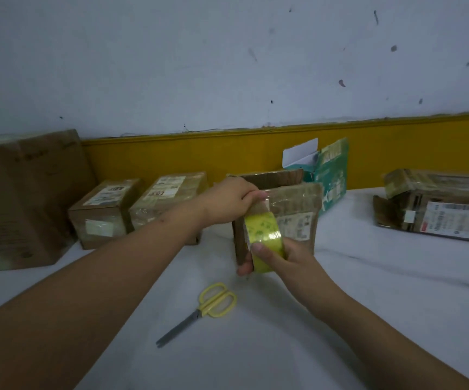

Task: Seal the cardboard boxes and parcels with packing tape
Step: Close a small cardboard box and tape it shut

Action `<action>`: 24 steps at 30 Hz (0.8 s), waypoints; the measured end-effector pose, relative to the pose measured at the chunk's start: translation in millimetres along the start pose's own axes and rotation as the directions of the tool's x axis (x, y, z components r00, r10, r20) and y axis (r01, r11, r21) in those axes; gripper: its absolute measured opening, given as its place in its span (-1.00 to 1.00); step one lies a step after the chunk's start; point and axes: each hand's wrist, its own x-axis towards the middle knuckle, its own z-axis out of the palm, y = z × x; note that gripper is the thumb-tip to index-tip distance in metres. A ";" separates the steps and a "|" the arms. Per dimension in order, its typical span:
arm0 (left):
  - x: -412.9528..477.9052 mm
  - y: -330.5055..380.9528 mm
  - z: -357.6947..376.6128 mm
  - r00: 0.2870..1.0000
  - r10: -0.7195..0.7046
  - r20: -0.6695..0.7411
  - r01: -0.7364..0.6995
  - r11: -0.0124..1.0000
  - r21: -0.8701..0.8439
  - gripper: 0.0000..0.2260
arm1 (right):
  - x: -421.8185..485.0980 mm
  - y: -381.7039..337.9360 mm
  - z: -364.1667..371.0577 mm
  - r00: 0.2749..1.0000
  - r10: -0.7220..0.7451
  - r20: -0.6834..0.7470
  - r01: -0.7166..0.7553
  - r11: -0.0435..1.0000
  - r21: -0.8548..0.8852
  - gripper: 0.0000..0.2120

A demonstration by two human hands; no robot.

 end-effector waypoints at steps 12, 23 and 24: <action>6.0 -12.7 8.2 0.998 0.029 0.048 -0.034 0.995 0.096 -0.51 | 4.6 5.0 9.5 1.000 0.019 -0.009 -0.018 0.997 0.079 -0.62; 11.3 -17.6 25.4 0.977 0.176 0.120 -0.212 0.731 0.649 -0.11 | 9.0 16.4 13.2 0.991 0.131 0.003 -0.130 0.986 0.107 -0.62; 11.0 -16.3 24.6 0.976 0.179 0.126 -0.216 0.708 0.673 -0.12 | 10.0 17.4 14.6 0.990 0.138 -0.004 -0.137 0.988 0.066 -0.62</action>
